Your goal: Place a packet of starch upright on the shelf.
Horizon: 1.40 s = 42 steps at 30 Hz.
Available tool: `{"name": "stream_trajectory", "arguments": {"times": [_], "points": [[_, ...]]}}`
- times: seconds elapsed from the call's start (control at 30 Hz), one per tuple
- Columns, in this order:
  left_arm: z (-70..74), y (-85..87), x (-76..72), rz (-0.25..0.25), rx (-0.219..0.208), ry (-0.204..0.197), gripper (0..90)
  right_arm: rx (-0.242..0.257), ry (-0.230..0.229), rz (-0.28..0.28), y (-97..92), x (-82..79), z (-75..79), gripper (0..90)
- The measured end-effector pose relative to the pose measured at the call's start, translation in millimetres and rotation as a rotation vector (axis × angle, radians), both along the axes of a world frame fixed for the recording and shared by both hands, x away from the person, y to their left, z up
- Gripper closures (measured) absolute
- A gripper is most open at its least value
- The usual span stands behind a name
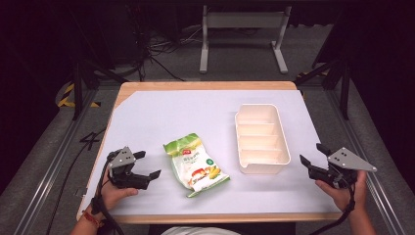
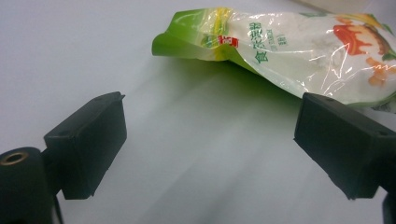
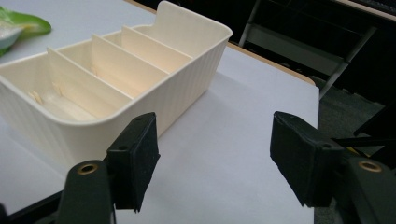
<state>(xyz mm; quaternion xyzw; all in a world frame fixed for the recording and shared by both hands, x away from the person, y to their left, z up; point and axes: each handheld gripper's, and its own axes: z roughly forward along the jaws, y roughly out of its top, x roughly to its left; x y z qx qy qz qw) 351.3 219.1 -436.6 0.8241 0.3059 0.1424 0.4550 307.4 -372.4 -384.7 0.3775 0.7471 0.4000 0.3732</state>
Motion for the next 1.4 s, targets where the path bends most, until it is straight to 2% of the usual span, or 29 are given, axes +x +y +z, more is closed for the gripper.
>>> {"name": "stream_trajectory", "arguments": {"times": [0.1,0.27,0.33,0.47,0.57,0.6,0.63,0.67,0.77,0.87,1.0,1.1,1.13,1.2,1.27,1.33,1.4], "points": [[-3.1,-2.6,-2.7,-0.013,0.018,0.002,10.5,0.043,-0.016,-0.003,-3.4,3.7,0.4,26.4],[-4.3,-5.2,-6.0,-0.031,0.013,0.015,13.6,0.074,-0.014,-0.020,-5.5,8.7,-0.2,20.8],[-3.9,-4.5,-5.7,-0.040,-0.026,0.024,13.9,0.084,-0.008,-0.020,-4.8,12.1,-1.2,19.7],[-4.4,-5.6,-3.5,-0.051,-0.062,0.046,13.9,0.074,-0.001,-0.021,-3.5,14.7,-4.0,18.8],[-3.6,-7.6,-0.8,-0.070,-0.070,0.064,14.3,0.077,0.011,-0.022,-3.9,16.6,-7.7,18.4],[-3.2,-7.7,-0.1,-0.074,-0.079,0.068,14.3,0.063,0.011,-0.023,-3.6,17.3,-9.0,18.4],[-2.0,-7.7,2.4,-0.066,-0.089,0.071,14.3,0.038,0.009,-0.020,-3.5,18.6,-11.4,18.4],[-1.6,-7.9,3.6,-0.063,-0.092,0.069,14.3,0.034,0.011,-0.021,-4.0,19.7,-12.8,18.3],[-1.4,-10.0,5.8,-0.059,-0.105,0.074,14.3,0.049,0.029,-0.013,-5.1,21.7,-15.8,18.4],[-0.9,-14.4,8.5,-0.063,-0.113,0.087,14.3,0.044,0.040,-0.010,-4.7,21.9,-17.4,18.5],[1.2,-22.9,13.9,-0.060,-0.156,0.112,14.0,0.034,0.036,-0.013,-2.4,21.5,-16.7,18.7],[1.4,-31.0,17.0,-0.065,-0.186,0.145,14.1,0.025,0.040,-0.014,-1.3,22.2,-17.3,18.7],[1.4,-31.0,17.0,-0.065,-0.186,0.145,14.3,0.025,0.040,-0.014,-1.3,22.2,-17.3,18.7],[-0.6,-35.5,19.0,-0.085,-0.193,0.173,14.3,0.028,0.044,-0.012,-1.1,22.5,-17.7,18.8],[-3.9,-41.0,20.7,-0.088,-0.197,0.208,14.2,0.024,0.047,-0.011,-0.7,22.4,-18.2,18.8],[-9.0,-47.8,23.9,-0.093,-0.203,0.264,14.3,0.020,0.045,-0.015,-0.5,22.2,-18.1,18.8],[-12.6,-56.0,26.9,-0.104,-0.185,0.310,14.5,0.021,0.044,-0.019,-0.4,22.5,-18.0,18.8]]}}
